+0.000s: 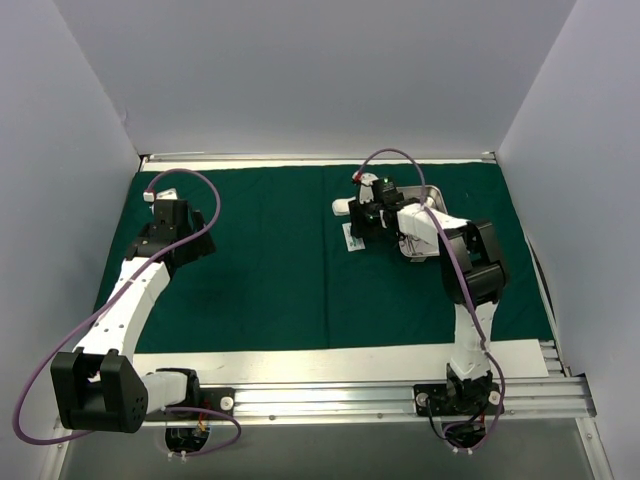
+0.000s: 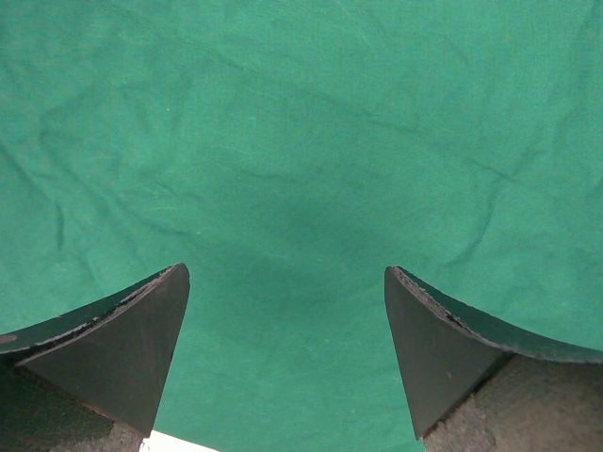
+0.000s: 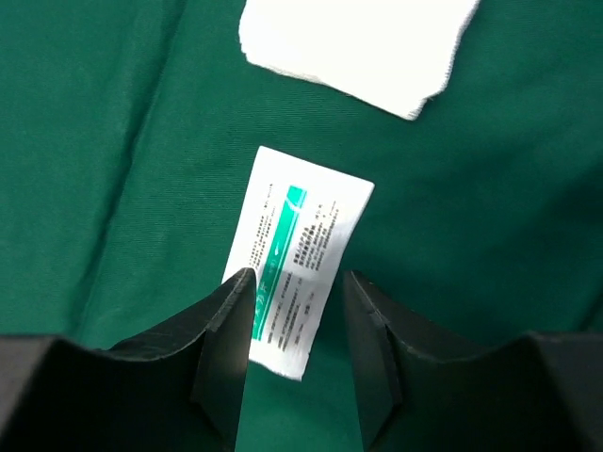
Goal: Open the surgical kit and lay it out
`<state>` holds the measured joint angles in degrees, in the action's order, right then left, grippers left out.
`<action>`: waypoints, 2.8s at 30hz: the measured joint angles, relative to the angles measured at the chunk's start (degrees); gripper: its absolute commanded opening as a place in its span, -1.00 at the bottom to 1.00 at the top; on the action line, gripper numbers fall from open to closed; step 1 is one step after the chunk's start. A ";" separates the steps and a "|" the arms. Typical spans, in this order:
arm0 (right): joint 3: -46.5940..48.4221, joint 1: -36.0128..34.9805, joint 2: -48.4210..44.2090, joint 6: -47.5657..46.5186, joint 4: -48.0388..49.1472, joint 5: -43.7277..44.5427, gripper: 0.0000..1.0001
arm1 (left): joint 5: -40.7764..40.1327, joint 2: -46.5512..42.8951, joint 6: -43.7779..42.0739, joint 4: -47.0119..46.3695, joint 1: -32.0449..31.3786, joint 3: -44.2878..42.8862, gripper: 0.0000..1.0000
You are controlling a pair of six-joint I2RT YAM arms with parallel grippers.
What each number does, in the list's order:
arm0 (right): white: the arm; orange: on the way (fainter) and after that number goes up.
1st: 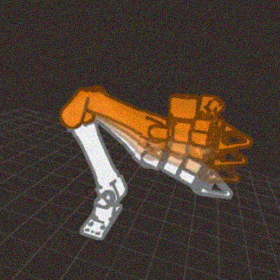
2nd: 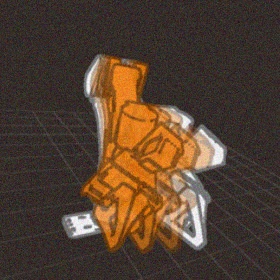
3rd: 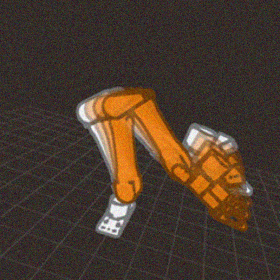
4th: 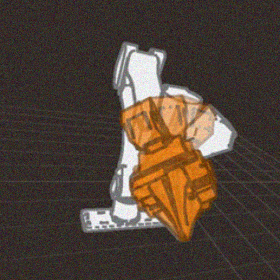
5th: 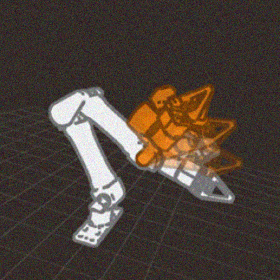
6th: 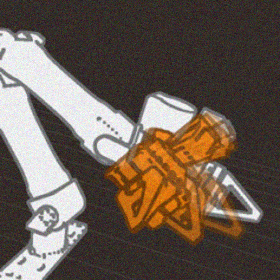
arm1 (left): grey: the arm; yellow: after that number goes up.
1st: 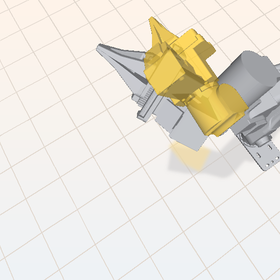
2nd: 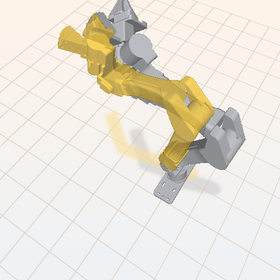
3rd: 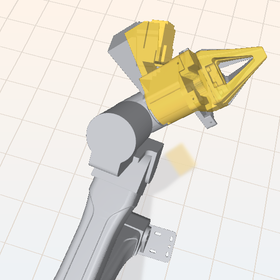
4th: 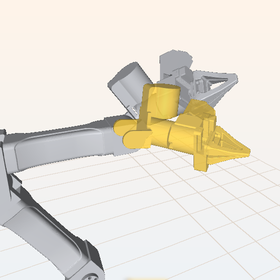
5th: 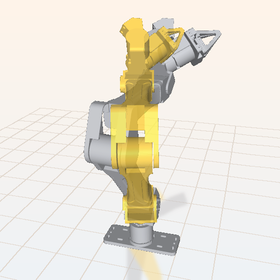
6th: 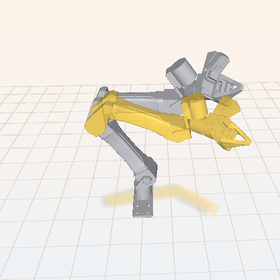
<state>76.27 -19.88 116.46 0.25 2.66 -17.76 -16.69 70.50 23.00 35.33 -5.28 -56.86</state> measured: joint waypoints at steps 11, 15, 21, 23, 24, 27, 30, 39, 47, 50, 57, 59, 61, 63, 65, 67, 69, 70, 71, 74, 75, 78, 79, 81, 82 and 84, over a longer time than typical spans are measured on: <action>0.00 1.14 -8.28 5.90 -0.76 10.82 -0.36 | 0.00 -0.22 -0.02 0.00 0.00 0.00 0.88; 0.31 4.57 -9.70 10.29 -1.60 16.65 -0.36 | 0.00 -0.22 -0.11 0.00 0.00 0.00 0.88; 0.81 9.92 -9.46 17.29 -5.53 23.28 -0.45 | 0.00 -0.22 -0.13 0.00 0.00 0.00 0.88; 1.44 10.56 -8.46 19.32 -6.71 24.46 -0.48 | 0.00 -0.22 -0.15 0.00 0.00 0.00 0.88; 1.84 10.58 -7.72 20.15 -6.95 24.81 -0.49 | 0.00 -0.22 -0.15 0.00 0.00 0.00 0.88; 2.84 10.49 -5.09 21.92 -7.72 25.07 -0.53 | -0.02 -0.22 -0.15 0.00 0.00 0.00 0.88; 3.96 10.47 -2.40 23.47 -8.57 25.27 -0.59 | 0.00 -0.22 -0.15 0.00 0.00 0.00 0.88; 4.59 10.82 -0.24 26.73 -9.66 26.51 -0.63 | 0.00 -0.22 -0.15 0.00 0.00 0.00 0.88; 5.09 11.72 1.25 28.74 -9.66 28.00 -0.69 | 0.02 -0.22 -0.15 0.00 0.00 0.00 0.88; 5.40 12.00 2.36 29.44 -9.16 28.26 -0.69 | 0.02 -0.22 -0.15 0.00 0.00 0.00 0.88; 6.16 12.37 3.26 29.77 -8.33 28.30 -0.72 | 0.02 -0.22 -0.15 0.00 0.00 0.00 0.88; 6.36 12.41 3.43 29.73 -7.89 28.30 -0.81 | 0.00 -0.22 -0.15 0.00 0.00 0.00 0.88; 6.36 12.50 3.45 29.68 -7.91 28.28 -0.89 | 0.00 -0.22 -0.15 0.00 0.00 0.00 0.88; 6.36 12.66 3.45 29.66 -7.91 28.28 -0.99 | 0.00 -0.22 -0.15 0.00 0.00 0.00 0.88; 6.40 12.87 3.45 29.40 -7.96 28.26 -1.00 | 0.02 -0.22 -0.15 0.00 0.00 0.00 0.88; 6.67 13.14 3.45 28.76 -8.22 28.24 -1.00 | 0.00 -0.22 -0.15 0.00 0.00 0.00 0.88; 7.06 13.27 3.48 27.93 -8.72 28.24 -1.00 | 0.02 -0.22 -0.15 0.00 0.00 0.00 0.88; 7.45 13.44 3.56 27.43 -8.90 28.22 -1.00 | 0.00 -0.22 -0.15 0.00 0.00 0.00 0.88; 7.87 13.51 3.67 26.80 -8.92 28.20 -1.00 | 0.00 -0.22 -0.15 0.00 0.00 0.00 0.88; 9.62 13.64 4.37 24.76 -8.90 28.06 -1.00 | 0.00 -0.22 -0.15 0.00 0.00 0.00 0.88; 10.05 13.79 4.55 24.17 -8.98 27.78 -1.00 | 0.00 -0.22 -0.15 0.00 0.00 0.00 0.88; 11.13 14.23 4.96 22.56 -8.94 27.12 -1.00 | 0.00 -0.22 -0.15 0.00 0.00 0.00 0.88; 11.30 14.45 5.05 22.18 -8.92 26.82 -1.00 | 0.00 -0.22 -0.15 0.00 0.00 0.00 0.88; 11.30 14.73 5.05 21.64 -8.98 26.16 -1.00 | 0.00 -0.22 -0.15 0.00 0.00 0.00 0.88; 11.30 14.93 5.05 21.38 -8.94 25.79 -1.00 | 0.00 -0.22 -0.15 0.00 0.00 0.00 0.88; 11.30 14.97 5.05 20.96 -8.94 25.35 -1.00 | 0.00 -0.22 -0.15 0.00 0.00 0.00 0.88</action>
<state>87.57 -4.91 121.51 21.21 -6.28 7.60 -16.69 70.28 22.85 35.33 -5.28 -56.86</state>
